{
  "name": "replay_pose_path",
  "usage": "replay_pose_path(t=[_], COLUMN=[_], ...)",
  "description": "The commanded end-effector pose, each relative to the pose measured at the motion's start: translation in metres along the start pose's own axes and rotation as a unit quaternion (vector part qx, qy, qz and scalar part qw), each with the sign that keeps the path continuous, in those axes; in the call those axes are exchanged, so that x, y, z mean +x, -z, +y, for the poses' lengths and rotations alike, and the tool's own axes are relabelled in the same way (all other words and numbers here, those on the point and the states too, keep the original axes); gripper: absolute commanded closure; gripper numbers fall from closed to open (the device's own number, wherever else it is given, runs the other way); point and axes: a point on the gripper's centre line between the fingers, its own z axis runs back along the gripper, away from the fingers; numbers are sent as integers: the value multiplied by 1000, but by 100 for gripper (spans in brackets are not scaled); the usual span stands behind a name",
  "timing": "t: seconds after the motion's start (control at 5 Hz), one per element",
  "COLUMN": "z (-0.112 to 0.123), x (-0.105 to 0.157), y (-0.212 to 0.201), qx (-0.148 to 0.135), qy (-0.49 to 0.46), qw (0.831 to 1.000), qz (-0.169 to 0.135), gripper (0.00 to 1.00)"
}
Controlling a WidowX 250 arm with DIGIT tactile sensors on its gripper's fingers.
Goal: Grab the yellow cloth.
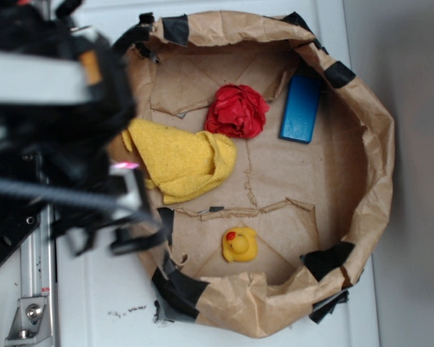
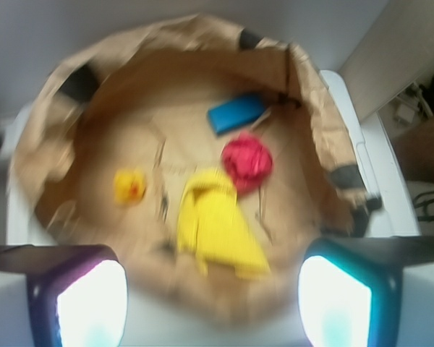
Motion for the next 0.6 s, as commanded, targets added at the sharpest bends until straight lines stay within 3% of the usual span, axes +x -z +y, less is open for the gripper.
replay_pose_path(t=[0.0, 0.2, 0.4], z=[12, 7, -13], x=[31, 24, 19], y=[72, 111, 161], qx=[-41, -50, -77], qy=[-87, -97, -31], qw=[993, 989, 987], qz=[63, 104, 138], gripper=[0, 0, 0])
